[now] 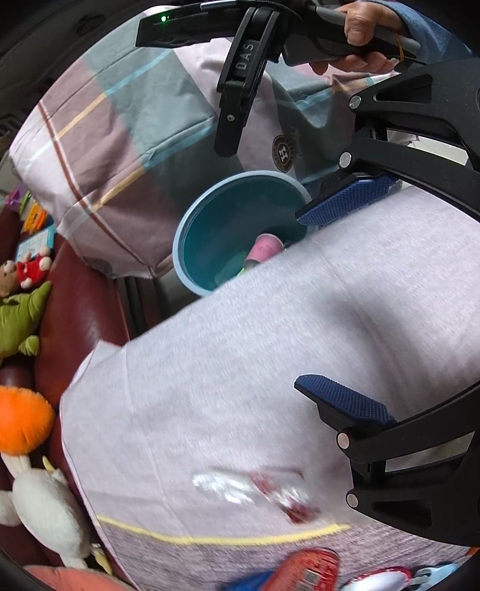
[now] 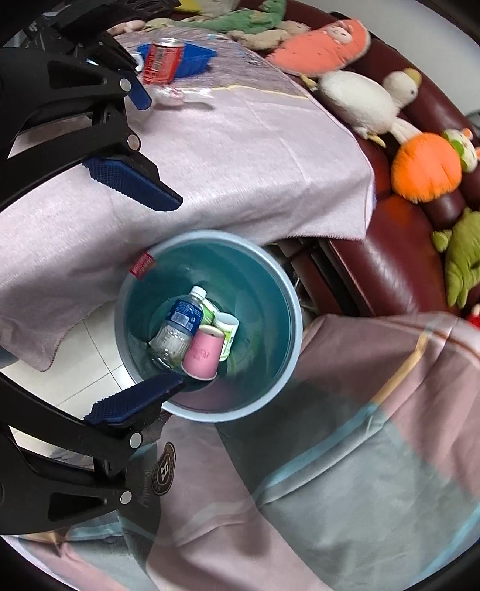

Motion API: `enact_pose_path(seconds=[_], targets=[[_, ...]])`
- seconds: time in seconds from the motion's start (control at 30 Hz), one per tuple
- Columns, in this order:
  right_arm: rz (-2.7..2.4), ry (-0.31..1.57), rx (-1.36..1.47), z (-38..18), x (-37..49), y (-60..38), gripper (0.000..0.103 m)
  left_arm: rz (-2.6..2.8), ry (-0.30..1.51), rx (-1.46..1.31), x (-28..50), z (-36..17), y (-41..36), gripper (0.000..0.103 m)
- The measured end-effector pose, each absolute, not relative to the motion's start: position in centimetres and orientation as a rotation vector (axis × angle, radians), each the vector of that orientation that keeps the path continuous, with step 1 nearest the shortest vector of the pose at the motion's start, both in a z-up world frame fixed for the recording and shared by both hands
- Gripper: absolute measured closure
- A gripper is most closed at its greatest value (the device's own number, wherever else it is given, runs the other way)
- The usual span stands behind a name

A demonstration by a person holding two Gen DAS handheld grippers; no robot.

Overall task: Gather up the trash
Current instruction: 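Grasp the yellow snack bag with the left gripper while the right grasps the red can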

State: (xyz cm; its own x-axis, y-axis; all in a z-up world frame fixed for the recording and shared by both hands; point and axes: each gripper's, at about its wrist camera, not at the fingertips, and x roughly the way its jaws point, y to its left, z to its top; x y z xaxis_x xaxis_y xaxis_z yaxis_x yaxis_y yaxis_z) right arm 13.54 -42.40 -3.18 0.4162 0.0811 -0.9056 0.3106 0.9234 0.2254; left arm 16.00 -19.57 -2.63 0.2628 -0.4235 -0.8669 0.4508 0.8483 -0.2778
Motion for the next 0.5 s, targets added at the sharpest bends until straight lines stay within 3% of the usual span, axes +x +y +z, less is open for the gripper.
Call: enact_pose_path(seconds=[0.5], targets=[[-0.015,1.150,0.242,0.1,11.3,-31.6,0.017,-0.484,1.079,-0.018,11.7,0.7,-8.9,0.019]])
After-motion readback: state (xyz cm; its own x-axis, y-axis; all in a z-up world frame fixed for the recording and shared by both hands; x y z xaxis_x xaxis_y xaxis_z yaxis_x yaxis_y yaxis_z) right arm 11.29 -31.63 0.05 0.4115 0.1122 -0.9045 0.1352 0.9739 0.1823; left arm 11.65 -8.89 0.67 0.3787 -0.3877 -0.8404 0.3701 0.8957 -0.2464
